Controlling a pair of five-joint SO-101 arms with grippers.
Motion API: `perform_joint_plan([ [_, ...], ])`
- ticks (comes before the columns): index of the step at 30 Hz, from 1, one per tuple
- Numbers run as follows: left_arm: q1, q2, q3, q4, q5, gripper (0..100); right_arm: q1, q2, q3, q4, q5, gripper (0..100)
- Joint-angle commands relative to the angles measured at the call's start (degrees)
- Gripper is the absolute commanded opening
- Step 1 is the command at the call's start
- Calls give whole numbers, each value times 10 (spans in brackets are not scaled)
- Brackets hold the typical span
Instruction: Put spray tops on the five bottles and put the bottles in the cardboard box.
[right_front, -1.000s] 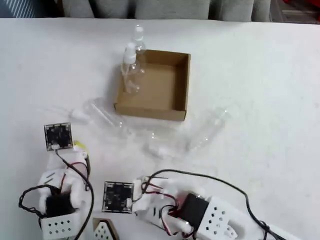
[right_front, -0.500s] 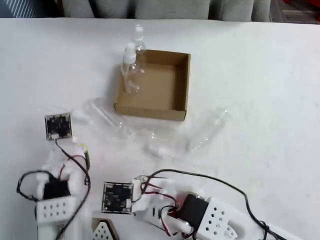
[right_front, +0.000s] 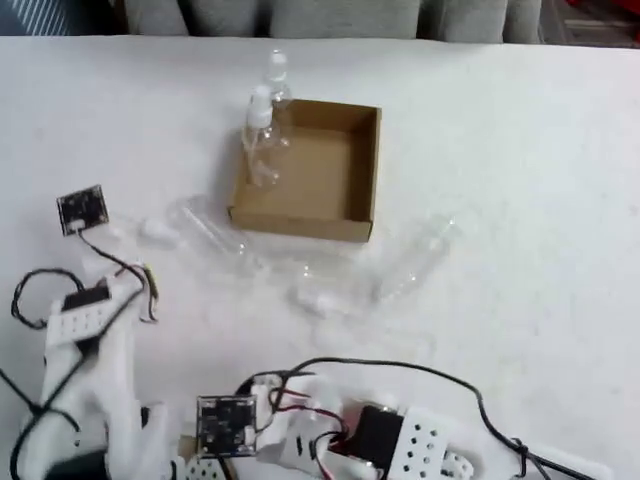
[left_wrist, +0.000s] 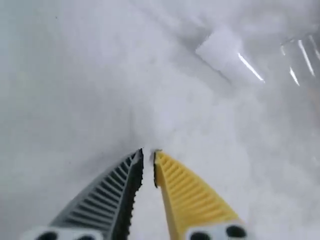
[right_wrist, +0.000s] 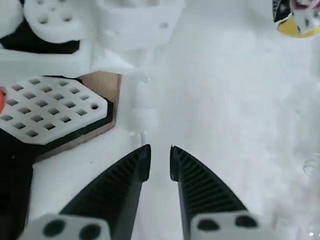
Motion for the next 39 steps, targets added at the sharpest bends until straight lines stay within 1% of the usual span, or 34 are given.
perform_joint_plan([
  [1, -15, 79, -79, -13, 12, 55, -7, 3, -6, -31, -16, 50],
  [4, -27, 116, -106, -12, 31, 54, -11, 4, -6, -39, -19, 56],
  [7, -40, 143, -128, -12, 69, 57, -23, 4, -6, -39, -20, 125],
  [9, -45, 163, -142, -13, 79, 57, -25, 7, -6, -39, -20, 169],
  [10, -48, 174, -149, -13, 84, 57, -25, 14, -6, -40, -21, 173],
  [12, -54, 196, -164, -13, 99, 57, -25, 39, -6, -65, -21, 159],
  [14, -60, 218, -180, -13, 114, 57, -25, 83, -8, -98, -38, 149],
  [18, -65, 242, -197, -12, 119, 57, -25, 190, -25, -159, -48, 149],
  [23, -65, 242, -197, -12, 117, 57, -25, 305, -69, -185, -53, 149],
  [27, -65, 242, -197, -12, 117, 57, -38, 358, -97, -183, -51, 149],
  [32, -65, 242, -198, -12, 116, 57, -61, 342, -98, -171, -52, 149],
  [37, -65, 242, -198, -12, 116, 57, -62, 304, -96, -153, -55, 149],
  [39, -65, 242, -198, -12, 116, 57, -72, 302, -93, -157, -68, 149],
])
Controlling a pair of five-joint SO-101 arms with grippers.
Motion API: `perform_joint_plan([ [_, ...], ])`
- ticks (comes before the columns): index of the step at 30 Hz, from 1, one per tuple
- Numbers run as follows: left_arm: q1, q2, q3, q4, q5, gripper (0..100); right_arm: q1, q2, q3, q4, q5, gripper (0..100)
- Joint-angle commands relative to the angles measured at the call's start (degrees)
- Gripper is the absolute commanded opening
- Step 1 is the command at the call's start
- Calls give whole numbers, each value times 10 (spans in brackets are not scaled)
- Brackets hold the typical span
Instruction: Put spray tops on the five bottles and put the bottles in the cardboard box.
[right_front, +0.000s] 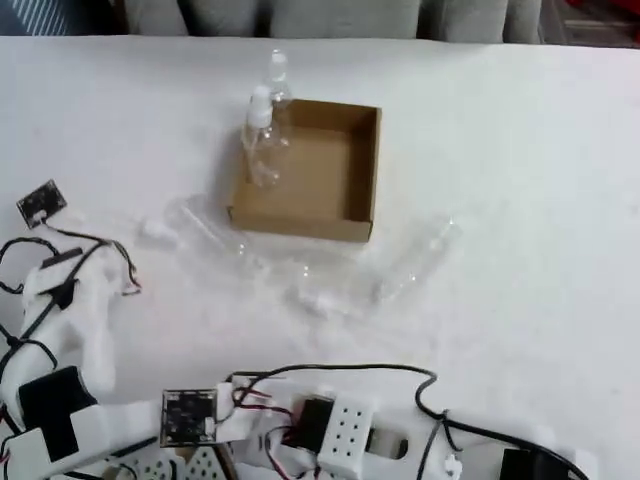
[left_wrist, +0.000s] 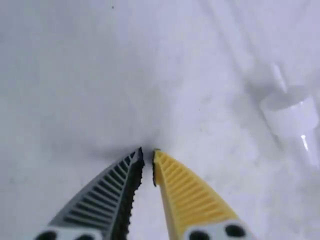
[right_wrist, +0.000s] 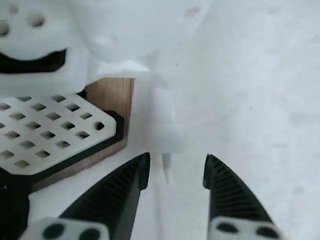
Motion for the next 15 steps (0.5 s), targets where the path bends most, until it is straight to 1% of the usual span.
perform_joint_plan([
  [1, -4, 1, -30, -11, 3, 57, -32, -19, -28, -1, -23, 149],
  [5, -4, 1, -31, -11, 3, 57, -50, -19, -27, -10, -31, 149],
  [10, -4, 3, -32, -14, 4, 57, -49, -18, 6, -79, -32, 149],
  [12, -14, 6, -38, -12, 4, 57, -49, -18, 23, -115, -32, 149],
  [15, -15, 6, -39, -12, 4, 57, -47, -18, 33, -136, -32, 149],
])
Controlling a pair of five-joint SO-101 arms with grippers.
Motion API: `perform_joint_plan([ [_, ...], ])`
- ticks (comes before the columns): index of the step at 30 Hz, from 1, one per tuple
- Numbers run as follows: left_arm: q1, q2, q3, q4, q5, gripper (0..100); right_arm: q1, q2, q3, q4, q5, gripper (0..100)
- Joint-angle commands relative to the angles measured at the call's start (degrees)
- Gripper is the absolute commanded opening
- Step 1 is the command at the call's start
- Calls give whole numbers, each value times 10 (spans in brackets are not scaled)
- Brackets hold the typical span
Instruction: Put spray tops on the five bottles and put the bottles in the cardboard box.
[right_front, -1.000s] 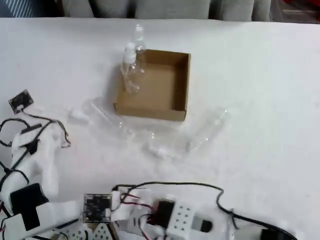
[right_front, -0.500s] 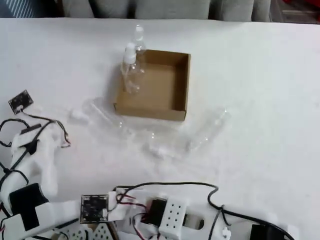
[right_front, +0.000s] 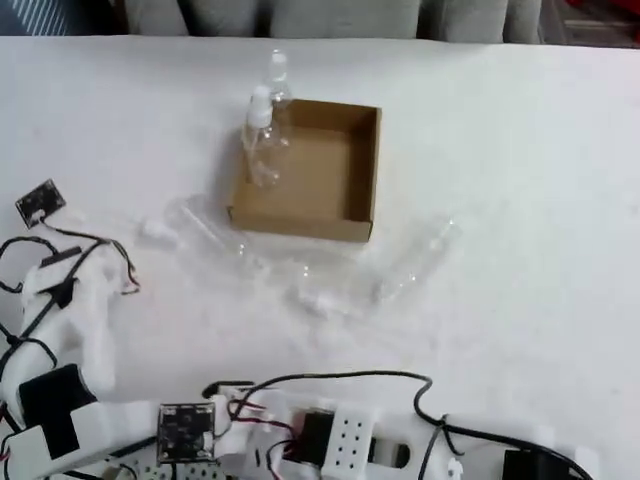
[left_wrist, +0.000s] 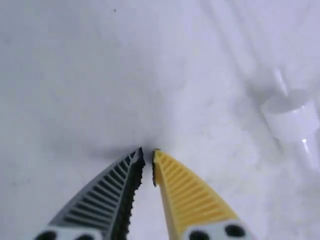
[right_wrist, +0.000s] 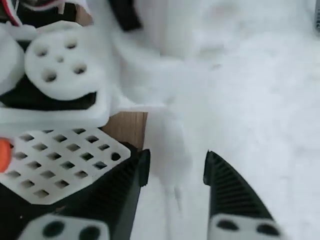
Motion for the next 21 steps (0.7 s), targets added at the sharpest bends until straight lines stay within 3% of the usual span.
perform_joint_plan([
  [1, -11, 0, -33, -12, 4, 57, -8, -12, 0, -26, -5, 149],
  [14, -34, 1, -33, -16, 36, 58, 7, -21, 1, -15, -1, 146],
  [21, -107, 1, -38, -34, 33, 58, 8, -137, 3, 79, 0, 146],
])
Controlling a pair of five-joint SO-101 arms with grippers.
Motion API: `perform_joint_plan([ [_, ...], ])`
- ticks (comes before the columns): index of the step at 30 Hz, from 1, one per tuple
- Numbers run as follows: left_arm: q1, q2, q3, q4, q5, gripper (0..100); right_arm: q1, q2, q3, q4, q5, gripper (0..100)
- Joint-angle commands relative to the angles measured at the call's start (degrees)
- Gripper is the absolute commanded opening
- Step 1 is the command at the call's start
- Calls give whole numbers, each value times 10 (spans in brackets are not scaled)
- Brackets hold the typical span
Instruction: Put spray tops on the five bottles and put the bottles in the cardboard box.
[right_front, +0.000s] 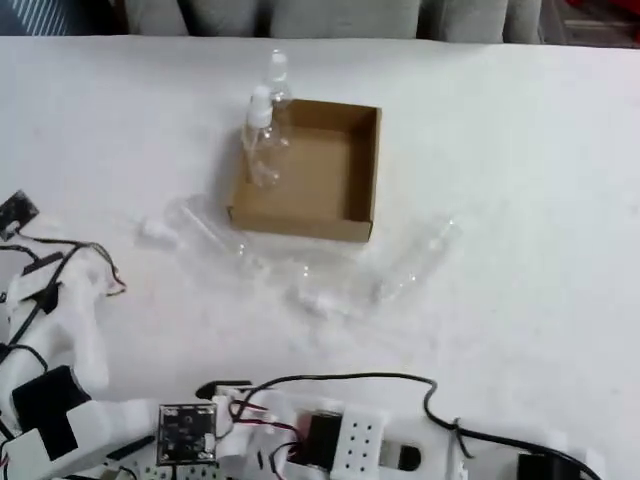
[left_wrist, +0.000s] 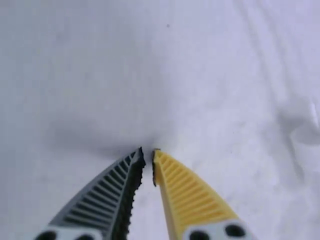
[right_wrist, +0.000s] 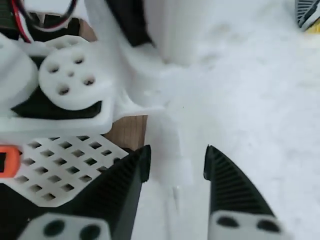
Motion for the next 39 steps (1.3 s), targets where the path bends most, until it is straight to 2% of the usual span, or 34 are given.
perform_joint_plan([
  [1, -68, 1, -36, -32, 4, 58, 11, -83, -1, 58, -1, 146],
  [4, -95, 1, -36, -33, 4, 58, 32, -129, 5, 87, -5, 146],
  [11, -139, 1, -55, -28, 6, 58, 38, -99, 33, 36, -5, 145],
  [22, -141, 1, -62, -28, 30, 58, 22, 67, -21, -8, -5, 148],
  [32, -141, 1, -62, -32, 31, 58, 23, 116, -25, -63, -5, 149],
  [39, -141, 1, -62, -32, 31, 58, 24, 163, -63, -44, -5, 145],
])
